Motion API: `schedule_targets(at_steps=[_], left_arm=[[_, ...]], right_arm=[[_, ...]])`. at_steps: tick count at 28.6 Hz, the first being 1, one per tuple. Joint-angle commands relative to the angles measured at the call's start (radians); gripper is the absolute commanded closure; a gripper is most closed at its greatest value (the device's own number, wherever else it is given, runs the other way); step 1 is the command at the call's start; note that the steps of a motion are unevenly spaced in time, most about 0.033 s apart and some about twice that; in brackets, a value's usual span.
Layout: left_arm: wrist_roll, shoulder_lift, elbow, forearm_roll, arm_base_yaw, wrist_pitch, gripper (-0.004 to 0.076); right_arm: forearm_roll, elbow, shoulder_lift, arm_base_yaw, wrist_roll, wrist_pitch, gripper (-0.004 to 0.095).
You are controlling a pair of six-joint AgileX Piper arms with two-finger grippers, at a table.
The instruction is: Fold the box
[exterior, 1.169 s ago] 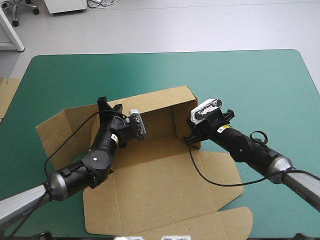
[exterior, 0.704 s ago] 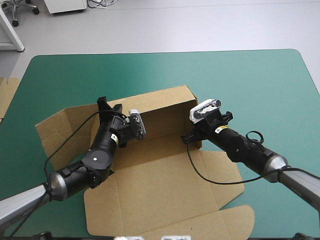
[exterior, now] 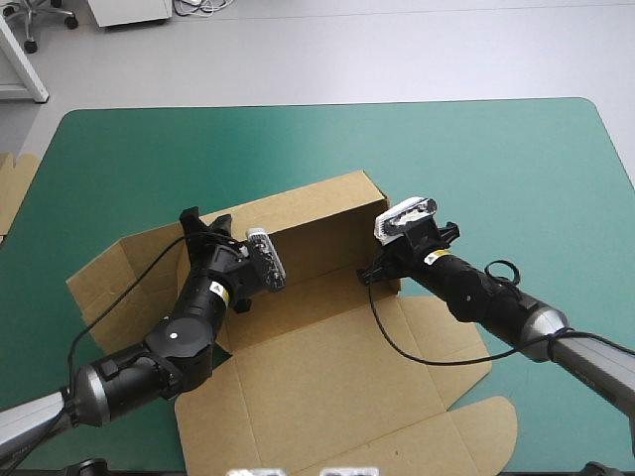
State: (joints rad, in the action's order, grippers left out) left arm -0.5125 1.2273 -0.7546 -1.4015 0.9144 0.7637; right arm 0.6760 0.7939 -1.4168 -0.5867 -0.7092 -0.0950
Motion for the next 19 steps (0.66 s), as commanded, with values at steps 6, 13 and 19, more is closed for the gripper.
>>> schedule_targets(at_steps=[6,13,19], left_arm=[[-0.01,-0.026,-0.025,-0.021,0.205,0.137,0.0384],[-0.02,-0.026,-0.083,-0.019,0.3,0.311,0.0485],[0.005,-0.026,-0.253,0.073,0.305,0.306,0.0731]], right_arm=[[-0.022,0.029,0.021,-0.004,-0.015,-0.052,0.0907],[-0.022,0.029,0.021,-0.004,-0.009,-0.054,0.0907],[-0.022,0.029,0.021,-0.004,-0.005,-0.058,0.0907]])
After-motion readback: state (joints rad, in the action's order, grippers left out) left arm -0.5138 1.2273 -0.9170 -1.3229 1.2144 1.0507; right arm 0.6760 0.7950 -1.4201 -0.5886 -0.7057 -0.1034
